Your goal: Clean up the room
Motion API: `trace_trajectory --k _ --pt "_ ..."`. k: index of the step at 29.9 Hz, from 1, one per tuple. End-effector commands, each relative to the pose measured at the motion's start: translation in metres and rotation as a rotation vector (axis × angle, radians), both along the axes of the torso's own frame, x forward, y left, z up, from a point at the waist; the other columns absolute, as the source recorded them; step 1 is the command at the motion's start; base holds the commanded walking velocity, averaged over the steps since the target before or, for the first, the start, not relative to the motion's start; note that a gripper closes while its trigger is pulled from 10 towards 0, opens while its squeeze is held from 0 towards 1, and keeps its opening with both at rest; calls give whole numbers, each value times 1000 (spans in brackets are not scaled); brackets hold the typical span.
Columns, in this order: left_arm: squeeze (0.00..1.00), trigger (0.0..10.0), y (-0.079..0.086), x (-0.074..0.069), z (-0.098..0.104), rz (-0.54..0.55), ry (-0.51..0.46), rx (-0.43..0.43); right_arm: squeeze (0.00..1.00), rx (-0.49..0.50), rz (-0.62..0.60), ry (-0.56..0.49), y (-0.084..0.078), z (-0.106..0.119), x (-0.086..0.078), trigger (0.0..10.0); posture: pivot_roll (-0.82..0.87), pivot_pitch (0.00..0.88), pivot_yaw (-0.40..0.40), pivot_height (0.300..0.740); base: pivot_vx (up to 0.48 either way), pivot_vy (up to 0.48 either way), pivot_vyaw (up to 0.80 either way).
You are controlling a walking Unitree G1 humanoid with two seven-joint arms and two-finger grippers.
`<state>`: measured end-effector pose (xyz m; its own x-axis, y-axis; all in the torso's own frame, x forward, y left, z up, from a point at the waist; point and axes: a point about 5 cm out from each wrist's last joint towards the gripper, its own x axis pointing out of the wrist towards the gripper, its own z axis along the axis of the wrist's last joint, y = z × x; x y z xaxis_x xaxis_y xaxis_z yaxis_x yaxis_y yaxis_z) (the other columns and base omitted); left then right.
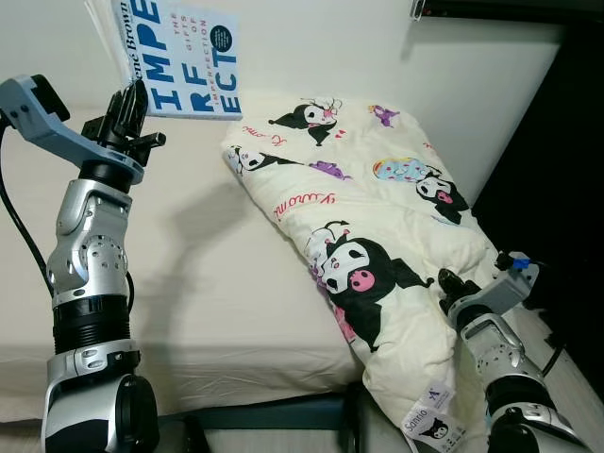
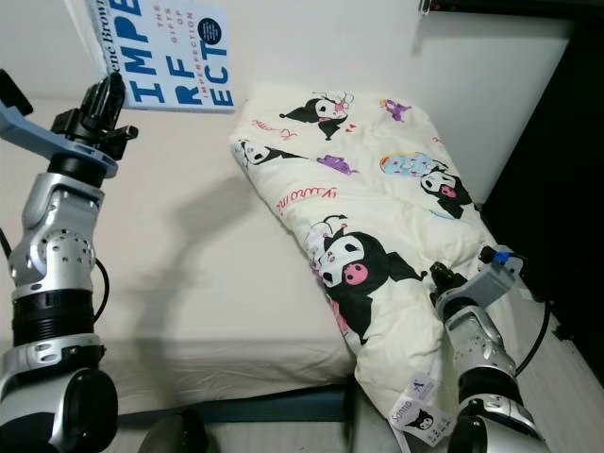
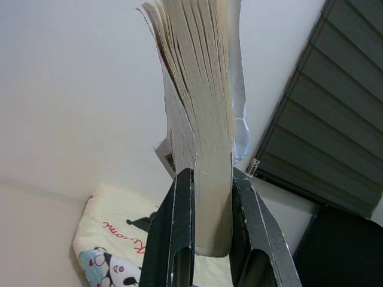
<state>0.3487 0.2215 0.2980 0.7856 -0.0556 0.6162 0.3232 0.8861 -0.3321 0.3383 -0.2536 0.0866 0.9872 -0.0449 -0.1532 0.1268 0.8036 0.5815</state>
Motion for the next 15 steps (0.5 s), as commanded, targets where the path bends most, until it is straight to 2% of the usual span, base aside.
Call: trace_trajectory --k 1,2,3,4,5,6,8,10,11,12,13,14,15 --pt "0 0 -3 -4 9 -3 -40 16 0 19 53 -40 11 5 5 0 -101 0 -30 381 0 0 0" --pt "0 0 -4 -5 10 -1 -39 16 0 32 175 -113 31 15 11 0 -101 0 -29 381 0 0 0" --pt "0 0 -4 -5 10 -1 -39 16 0 32 175 -113 31 15 11 0 -101 0 -29 381 0 0 0" --pt "0 0 -3 -5 15 7 -49 16 0 22 405 -210 65 29 14 0 -98 0 -30 381 0 0 0" --pt "0 0 -3 -5 15 7 -49 16 0 22 405 -210 65 29 14 0 -98 0 -30 381 0 0 0" --pt "0 0 -3 -6 20 15 -65 11 0 16 684 -307 106 45 8 0 -97 0 -32 381 0 0 0" --pt "0 0 -3 -6 27 28 -84 12 0 16 1111 -396 168 63 -17 0 -98 0 -34 381 0 0 0" --pt "0 0 -3 -6 27 28 -84 12 0 16 1111 -396 168 63 -17 0 -98 0 -34 381 0 0 0" --pt "0 0 -4 -6 29 30 -89 15 0 10 1269 -400 190 65 -30 0 -96 0 -36 381 0 0 0" --pt "0 0 -4 -6 29 30 -89 15 0 10 1269 -400 190 65 -30 0 -96 0 -36 381 0 0 0" --pt "0 0 -5 -6 32 36 -95 22 0 -1 1408 -392 209 65 -42 0 -92 0 -39 381 0 0 0" --pt "0 0 -5 -6 32 36 -95 22 0 -1 1408 -392 209 65 -42 0 -92 0 -39 381 0 0 0" --pt "0 0 -7 -6 34 38 -101 29 0 0 1528 -380 222 65 -51 0 -84 0 -46 381 0 0 0"
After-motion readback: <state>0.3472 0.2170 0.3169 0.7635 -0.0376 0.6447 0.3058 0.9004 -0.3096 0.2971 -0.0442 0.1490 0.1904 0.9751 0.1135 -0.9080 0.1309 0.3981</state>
